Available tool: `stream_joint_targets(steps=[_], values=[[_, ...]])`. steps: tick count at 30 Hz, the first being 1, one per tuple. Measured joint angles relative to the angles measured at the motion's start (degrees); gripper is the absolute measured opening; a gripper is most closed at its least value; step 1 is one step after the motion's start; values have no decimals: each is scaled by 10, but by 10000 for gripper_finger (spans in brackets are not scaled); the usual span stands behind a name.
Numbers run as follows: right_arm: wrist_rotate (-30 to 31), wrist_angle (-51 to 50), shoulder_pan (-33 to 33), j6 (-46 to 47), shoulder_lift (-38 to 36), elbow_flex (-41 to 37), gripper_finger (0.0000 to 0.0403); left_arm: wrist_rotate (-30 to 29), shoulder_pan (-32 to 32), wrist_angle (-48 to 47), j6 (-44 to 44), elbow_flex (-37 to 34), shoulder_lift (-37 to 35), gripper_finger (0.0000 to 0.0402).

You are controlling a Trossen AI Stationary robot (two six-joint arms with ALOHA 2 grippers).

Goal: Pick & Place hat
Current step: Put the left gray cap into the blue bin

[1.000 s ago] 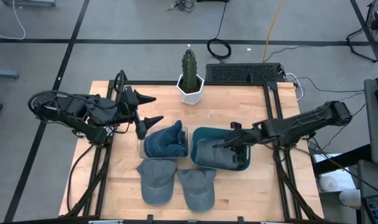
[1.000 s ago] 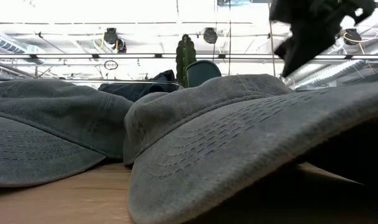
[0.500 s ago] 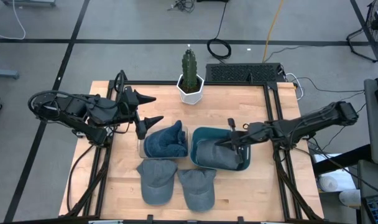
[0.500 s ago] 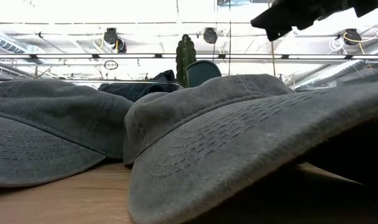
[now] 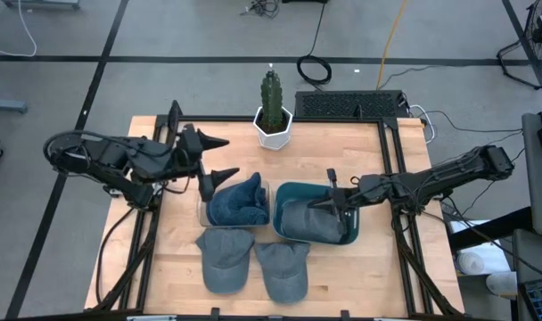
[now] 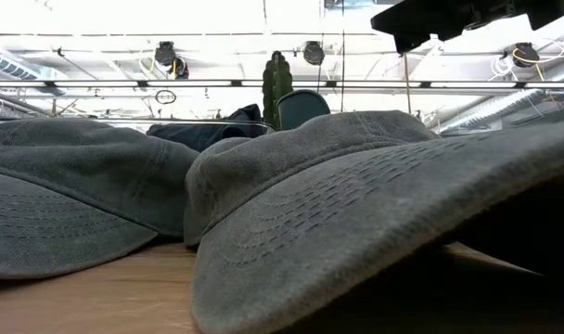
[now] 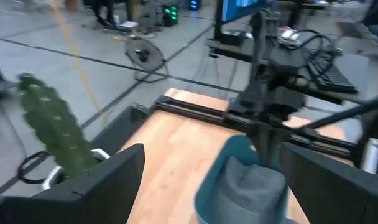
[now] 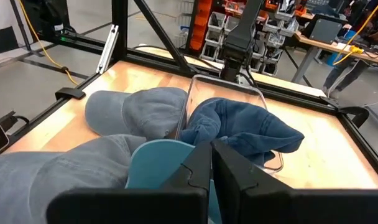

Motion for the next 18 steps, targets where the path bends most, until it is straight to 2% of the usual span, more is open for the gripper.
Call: stream_joint_targets(steps=[6, 12, 15, 18], values=[[0, -5, 0, -2, 0, 0, 4, 117, -11, -12, -17, 0, 35, 379], [0, -5, 0, -2, 0, 0, 4, 110, -20, -15, 9, 0, 70, 379], [0, -6, 0, -2, 0, 0, 4, 116, -21, -39, -20, 0, 81, 379], [0, -7, 0, -1, 0, 0, 4, 165, -29, -57, -38, 0, 92, 379]])
